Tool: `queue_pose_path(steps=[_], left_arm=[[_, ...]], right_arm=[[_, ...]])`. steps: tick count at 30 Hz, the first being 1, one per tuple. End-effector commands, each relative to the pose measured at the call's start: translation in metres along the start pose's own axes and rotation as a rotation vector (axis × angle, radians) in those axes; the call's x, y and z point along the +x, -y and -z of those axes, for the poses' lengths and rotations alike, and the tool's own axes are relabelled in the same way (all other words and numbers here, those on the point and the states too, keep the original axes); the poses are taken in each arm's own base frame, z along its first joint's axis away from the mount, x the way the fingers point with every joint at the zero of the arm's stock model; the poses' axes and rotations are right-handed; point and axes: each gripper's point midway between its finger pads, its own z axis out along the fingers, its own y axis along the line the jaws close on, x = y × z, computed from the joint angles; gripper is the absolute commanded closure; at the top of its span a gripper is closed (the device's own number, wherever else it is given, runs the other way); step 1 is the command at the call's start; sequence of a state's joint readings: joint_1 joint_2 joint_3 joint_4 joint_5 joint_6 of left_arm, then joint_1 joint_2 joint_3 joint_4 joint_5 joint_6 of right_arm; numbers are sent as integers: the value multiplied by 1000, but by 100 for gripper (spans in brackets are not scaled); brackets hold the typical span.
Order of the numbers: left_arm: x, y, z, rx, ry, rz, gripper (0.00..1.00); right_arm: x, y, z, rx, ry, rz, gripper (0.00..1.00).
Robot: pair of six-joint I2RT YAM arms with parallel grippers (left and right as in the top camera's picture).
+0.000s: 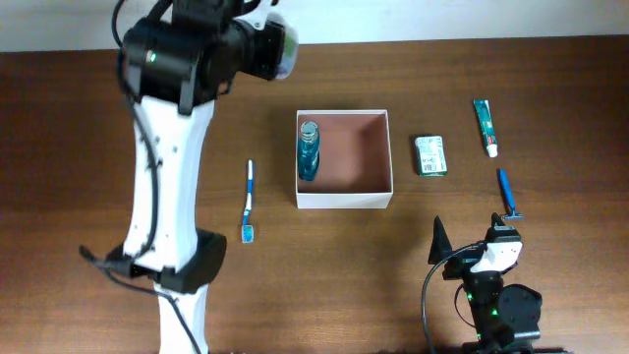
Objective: Pack container
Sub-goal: 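Grasp the pump soap bottle and carry it over the box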
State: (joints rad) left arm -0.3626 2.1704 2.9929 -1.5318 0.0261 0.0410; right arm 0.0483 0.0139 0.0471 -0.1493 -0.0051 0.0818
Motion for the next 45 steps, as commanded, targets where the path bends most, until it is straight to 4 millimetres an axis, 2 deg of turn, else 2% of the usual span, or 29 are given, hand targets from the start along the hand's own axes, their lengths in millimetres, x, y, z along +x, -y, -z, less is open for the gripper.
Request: queue_pose_path(steps=[1, 4, 8, 11, 14, 24, 29, 34, 45], left_arm=[[-19, 26, 40, 25, 109, -30, 95], [-16, 53, 38, 73, 94, -47, 95], [-8, 84, 25, 122, 55, -89, 95], [3, 104, 6, 149, 0, -89, 95], [18, 118, -21, 160, -72, -75, 95], [70, 125, -106, 121, -291, 27, 95], [91, 118, -135, 45, -362, 66, 95], [111, 118, -151, 29, -429, 83, 95], [142, 111, -163, -38, -541, 109, 94]], right_arm=[[2, 0, 0, -5, 2, -1, 1], [2, 0, 0, -5, 2, -1, 1], [2, 0, 0, -5, 2, -1, 1], [2, 0, 0, -6, 2, -1, 1], [2, 0, 0, -6, 2, -1, 1], [2, 0, 0, -5, 2, -1, 1], [2, 0, 0, -5, 2, -1, 1], [2, 0, 0, -5, 2, -1, 1], [2, 0, 0, -5, 2, -1, 1]])
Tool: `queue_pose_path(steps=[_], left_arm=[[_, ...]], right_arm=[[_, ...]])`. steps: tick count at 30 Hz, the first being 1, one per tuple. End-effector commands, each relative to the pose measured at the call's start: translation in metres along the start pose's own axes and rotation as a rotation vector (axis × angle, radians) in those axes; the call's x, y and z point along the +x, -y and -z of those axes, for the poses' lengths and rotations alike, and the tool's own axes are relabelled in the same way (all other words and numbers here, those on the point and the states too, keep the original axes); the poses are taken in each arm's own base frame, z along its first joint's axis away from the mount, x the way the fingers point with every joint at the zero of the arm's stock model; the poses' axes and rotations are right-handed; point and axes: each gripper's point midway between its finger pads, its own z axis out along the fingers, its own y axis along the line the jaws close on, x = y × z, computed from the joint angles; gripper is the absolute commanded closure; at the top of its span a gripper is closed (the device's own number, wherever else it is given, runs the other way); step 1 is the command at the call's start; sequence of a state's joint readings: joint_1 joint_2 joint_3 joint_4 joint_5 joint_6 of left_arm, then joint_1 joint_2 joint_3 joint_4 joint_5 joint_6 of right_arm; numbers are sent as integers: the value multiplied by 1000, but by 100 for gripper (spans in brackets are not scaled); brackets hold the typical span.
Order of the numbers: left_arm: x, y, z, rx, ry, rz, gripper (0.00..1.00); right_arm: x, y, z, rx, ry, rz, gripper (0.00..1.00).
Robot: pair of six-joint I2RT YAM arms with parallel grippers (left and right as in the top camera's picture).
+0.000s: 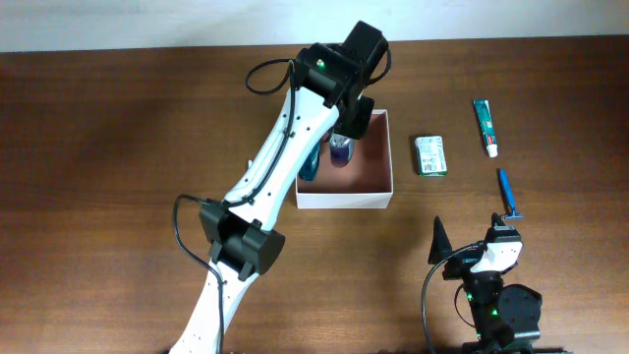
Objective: Pack container
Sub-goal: 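Grasp the pump soap bottle and carry it over the box, then lower the pump soap bottle into the box beside the Listerine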
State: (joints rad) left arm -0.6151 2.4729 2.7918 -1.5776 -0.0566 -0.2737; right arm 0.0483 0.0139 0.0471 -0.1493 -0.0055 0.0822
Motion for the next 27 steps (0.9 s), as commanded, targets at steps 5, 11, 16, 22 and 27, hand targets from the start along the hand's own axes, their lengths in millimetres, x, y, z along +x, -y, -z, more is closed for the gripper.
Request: queue_pose_path(steps=[5, 11, 16, 22, 27], left_arm=[[3, -6, -17, -39, -30, 28, 93], [0, -7, -24, -49, -25, 29, 83], [-2, -13, -24, -58, -21, 37, 79], [-2, -17, -24, -60, -21, 44, 70], [-3, -18, -24, -61, -21, 47, 59]], right_arm=[[2, 0, 0, -5, 2, -1, 1], [2, 0, 0, -5, 2, 0, 1], [2, 0, 0, -5, 2, 0, 1], [2, 0, 0, -5, 2, 0, 1], [2, 0, 0, -5, 2, -1, 1]])
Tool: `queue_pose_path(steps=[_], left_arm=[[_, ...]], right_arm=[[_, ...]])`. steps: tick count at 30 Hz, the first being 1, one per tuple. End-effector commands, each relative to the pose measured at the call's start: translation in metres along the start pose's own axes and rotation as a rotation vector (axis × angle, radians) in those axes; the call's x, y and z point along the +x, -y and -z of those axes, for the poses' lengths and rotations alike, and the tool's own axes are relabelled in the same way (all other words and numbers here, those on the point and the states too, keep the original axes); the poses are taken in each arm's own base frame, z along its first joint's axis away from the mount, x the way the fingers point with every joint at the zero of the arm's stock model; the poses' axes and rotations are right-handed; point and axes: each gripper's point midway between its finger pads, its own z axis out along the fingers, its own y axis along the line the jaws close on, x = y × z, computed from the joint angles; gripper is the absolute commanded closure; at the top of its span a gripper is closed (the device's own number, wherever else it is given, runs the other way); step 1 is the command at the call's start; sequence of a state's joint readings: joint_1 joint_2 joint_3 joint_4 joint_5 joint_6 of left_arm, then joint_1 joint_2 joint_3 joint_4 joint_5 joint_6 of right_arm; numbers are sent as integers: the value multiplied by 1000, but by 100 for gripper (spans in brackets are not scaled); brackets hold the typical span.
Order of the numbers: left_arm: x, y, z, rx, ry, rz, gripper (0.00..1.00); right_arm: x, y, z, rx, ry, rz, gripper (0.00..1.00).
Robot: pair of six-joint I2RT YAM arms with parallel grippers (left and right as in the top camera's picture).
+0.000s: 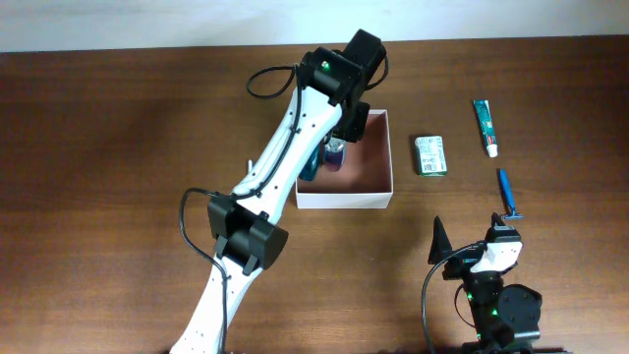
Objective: Pack container
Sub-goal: 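Lower the pump soap bottle into the box beside the Listerine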
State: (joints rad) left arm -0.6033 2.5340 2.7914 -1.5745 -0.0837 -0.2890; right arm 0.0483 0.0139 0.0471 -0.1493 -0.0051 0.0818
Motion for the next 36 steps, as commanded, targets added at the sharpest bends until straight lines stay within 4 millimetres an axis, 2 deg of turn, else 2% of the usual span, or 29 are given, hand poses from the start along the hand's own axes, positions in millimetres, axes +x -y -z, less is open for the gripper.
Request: queue_pose_path(steps=[1, 8, 23, 27, 36], left_arm=[[-6, -8, 6, -14, 27, 25, 59], [-10, -7, 6, -10, 43, 27, 53], [-12, -6, 6, -7, 50, 28, 52], [-11, -6, 6, -8, 49, 27, 47], [-12, -6, 6, -8, 50, 24, 47]], right_arm=[[2, 0, 0, -5, 2, -1, 1], [2, 0, 0, -5, 2, -1, 1], [2, 0, 0, -5, 2, -1, 1], [2, 0, 0, -5, 2, -1, 1], [2, 0, 0, -6, 2, -1, 2]])
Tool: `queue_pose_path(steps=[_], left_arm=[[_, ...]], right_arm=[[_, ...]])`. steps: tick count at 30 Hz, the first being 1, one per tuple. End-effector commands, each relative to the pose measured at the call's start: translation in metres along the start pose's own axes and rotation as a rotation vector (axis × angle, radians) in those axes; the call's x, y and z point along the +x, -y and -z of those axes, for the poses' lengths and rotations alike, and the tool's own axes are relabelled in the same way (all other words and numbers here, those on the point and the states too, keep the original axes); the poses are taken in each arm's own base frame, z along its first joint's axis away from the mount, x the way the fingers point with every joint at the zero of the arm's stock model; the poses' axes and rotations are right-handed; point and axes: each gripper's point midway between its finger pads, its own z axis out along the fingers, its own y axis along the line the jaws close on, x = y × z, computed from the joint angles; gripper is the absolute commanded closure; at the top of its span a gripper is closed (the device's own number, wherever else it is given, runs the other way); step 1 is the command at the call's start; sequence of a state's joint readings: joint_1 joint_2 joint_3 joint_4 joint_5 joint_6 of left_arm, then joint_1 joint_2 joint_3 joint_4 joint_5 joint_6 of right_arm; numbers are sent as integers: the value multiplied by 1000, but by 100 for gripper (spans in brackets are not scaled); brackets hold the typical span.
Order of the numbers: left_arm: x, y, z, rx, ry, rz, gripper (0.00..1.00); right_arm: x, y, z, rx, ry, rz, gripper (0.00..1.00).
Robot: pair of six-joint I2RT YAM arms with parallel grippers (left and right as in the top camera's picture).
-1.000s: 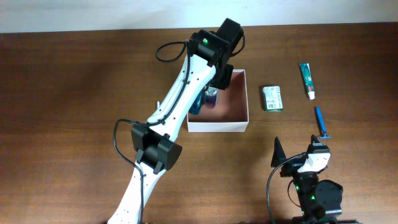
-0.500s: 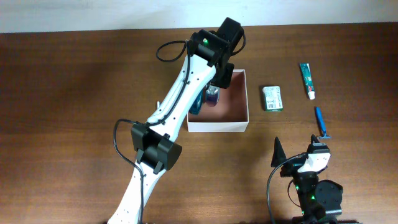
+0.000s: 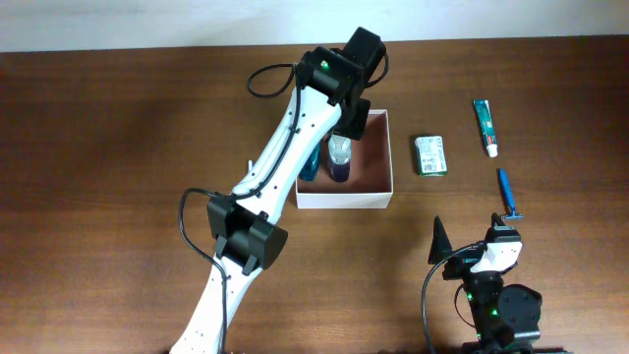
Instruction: Pack container
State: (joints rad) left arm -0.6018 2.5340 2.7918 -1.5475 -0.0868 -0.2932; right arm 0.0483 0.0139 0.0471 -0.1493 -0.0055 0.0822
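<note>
The white open box (image 3: pixel 344 200) stands mid-table. A blue bottle (image 3: pixel 309 167) lies along its left wall. Beside it in the box lies a clear bottle with purple liquid (image 3: pixel 339 162). My left gripper (image 3: pixel 350 126) hangs over the box's far end, just above that bottle's cap, and looks open and off it; the wrist hides its fingers. My right gripper (image 3: pixel 439 241) rests near the front right edge, shut and holding nothing.
Right of the box lie a green packet (image 3: pixel 429 155), a green-and-white toothpaste tube (image 3: pixel 484 126) and a blue razor (image 3: pixel 508 194). The left arm's white links (image 3: pixel 265 187) stretch from the front edge across the table's left-middle to the box.
The purple bottle showed short under the left gripper; now it shows full length on the box floor beside the blue bottle. The left arm has barely moved. The right arm is still.
The left gripper was at the far left edge holding something, with only the blue bottle in the box. Then it was over the box with the purple bottle under it, then lower against the blue bottle. Now the purple bottle lies in the box.
</note>
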Motion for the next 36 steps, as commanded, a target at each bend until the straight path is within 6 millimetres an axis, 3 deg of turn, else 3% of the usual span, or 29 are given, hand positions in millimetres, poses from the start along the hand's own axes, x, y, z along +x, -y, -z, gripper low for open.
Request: queue_pose_path(steps=[1, 7, 13, 15, 19, 22, 24, 26, 27, 28, 31, 36], left_arm=[[-6, -7, 6, -12, 27, 12, 47], [-20, -8, 11, 2, 85, -16, 48], [-37, -21, 35, 9, 163, -19, 50], [-45, -25, 53, 16, 216, -38, 61], [-60, -26, 95, 33, 338, -74, 70], [-63, -21, 132, 57, 425, -102, 87], [-59, -13, 155, 98, 461, -116, 99], [-53, 3, 173, 158, 482, -158, 99], [-48, 15, 181, 200, 490, -201, 99], [-36, 40, 192, 279, 488, -290, 99], [-11, 77, 191, 365, 429, -378, 99], [18, 101, 163, 295, 306, -441, 99]], right_arm=[[2, 0, 0, -5, 2, 0, 1], [2, 0, 0, -5, 2, 0, 1], [2, 0, 0, -5, 2, 0, 1], [2, 0, 0, -5, 2, 0, 1], [2, 0, 0, -5, 2, -1, 1], [2, 0, 0, -5, 2, -1, 1], [2, 0, 0, -5, 2, 0, 1], [2, 0, 0, -5, 2, -1, 1], [2, 0, 0, -5, 2, -1, 1], [2, 0, 0, -5, 2, -1, 1], [2, 0, 0, -5, 2, 0, 1], [2, 0, 0, -5, 2, -1, 1]])
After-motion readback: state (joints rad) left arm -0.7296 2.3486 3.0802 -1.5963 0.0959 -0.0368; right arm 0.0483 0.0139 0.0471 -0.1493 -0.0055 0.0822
